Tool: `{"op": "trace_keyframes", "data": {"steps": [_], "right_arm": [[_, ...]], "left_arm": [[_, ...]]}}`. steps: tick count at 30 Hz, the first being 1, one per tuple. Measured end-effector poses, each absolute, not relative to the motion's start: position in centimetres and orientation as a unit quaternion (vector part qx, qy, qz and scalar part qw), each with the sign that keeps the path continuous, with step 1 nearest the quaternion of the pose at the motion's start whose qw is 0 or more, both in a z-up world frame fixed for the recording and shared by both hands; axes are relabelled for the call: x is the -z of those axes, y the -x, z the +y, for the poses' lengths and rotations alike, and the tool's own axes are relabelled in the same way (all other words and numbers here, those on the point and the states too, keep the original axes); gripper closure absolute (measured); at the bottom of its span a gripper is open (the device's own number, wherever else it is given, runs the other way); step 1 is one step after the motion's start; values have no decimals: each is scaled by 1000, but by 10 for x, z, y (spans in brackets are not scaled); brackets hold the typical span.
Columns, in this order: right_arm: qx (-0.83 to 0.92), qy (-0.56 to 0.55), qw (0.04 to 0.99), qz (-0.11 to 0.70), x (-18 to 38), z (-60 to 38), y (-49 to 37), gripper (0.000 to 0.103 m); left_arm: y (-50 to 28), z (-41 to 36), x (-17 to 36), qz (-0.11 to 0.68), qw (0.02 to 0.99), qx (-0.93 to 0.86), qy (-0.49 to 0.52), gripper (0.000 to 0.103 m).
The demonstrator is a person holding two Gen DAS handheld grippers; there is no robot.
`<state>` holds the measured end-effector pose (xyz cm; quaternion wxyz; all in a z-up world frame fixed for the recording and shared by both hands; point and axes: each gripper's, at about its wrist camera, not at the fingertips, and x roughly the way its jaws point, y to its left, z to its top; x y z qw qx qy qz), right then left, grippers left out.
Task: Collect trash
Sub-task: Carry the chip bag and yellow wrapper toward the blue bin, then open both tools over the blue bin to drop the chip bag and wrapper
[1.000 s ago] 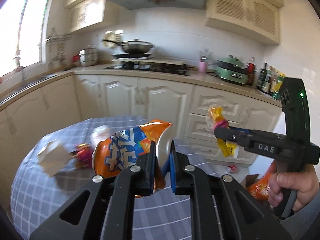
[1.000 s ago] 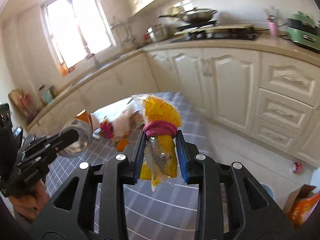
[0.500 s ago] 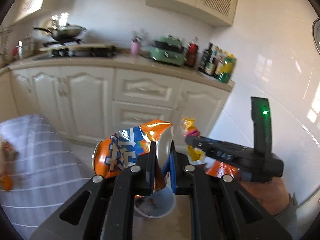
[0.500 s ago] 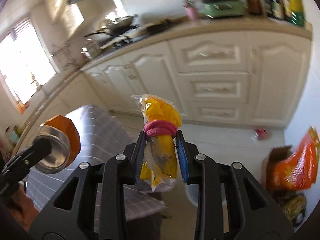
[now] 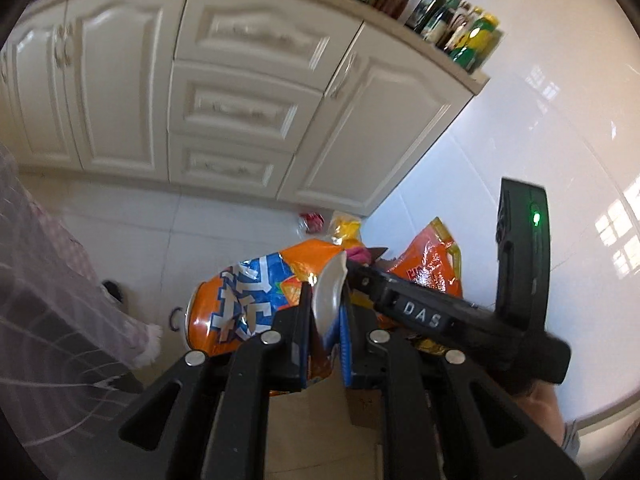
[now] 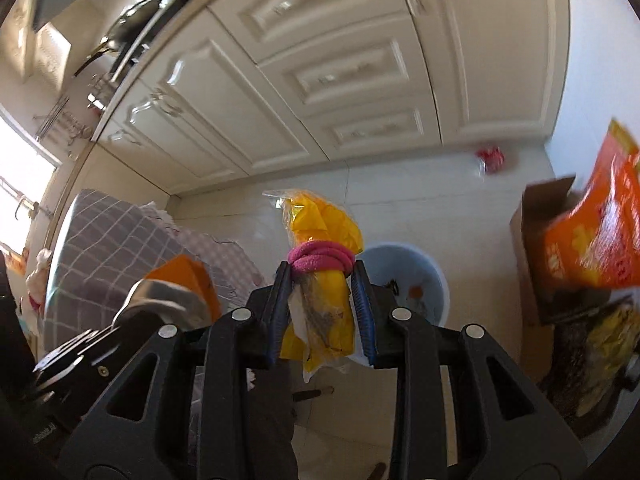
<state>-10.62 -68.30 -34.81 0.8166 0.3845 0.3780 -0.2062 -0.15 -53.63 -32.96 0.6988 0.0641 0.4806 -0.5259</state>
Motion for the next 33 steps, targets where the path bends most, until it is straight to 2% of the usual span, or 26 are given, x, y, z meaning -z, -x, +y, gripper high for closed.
{"op": "trace_keyframes", "data": {"steps": [5,7,8,9,10,11,13,16,21,25,33], "right_arm": [[207,-406,798,394,376,-700,93,73],[210,-414,790,401,385,-704,88,68],[211,-418,785,404,390,-707,86,59],[212,-425,781,406,396,-709,84,37],[216,-428,779,404,399,-711,85,35],[218,-431,777,403,402,-712,86,34],[221,-440,772,402,407,-715,88,27],[228,-438,770,404,410,-715,91,22],[241,-436,772,395,404,-714,97,7],[252,-432,775,387,392,-713,103,6],[259,-417,790,367,354,-701,112,6]], "left_arm": [[-24,-561,363,523,678,515,-46,92],[-33,-567,377,535,676,505,-45,92],[-36,-568,383,540,675,501,-45,90],[-39,-569,389,548,673,494,-45,86],[-41,-570,393,555,672,488,-46,69],[-44,-570,395,558,677,478,-49,43],[-48,-565,396,548,692,468,-42,30],[-52,-563,396,551,696,459,-39,21],[-51,-557,386,537,715,445,-47,17],[-48,-549,369,520,736,431,-50,10],[-33,-532,323,481,757,438,-51,10]]}}
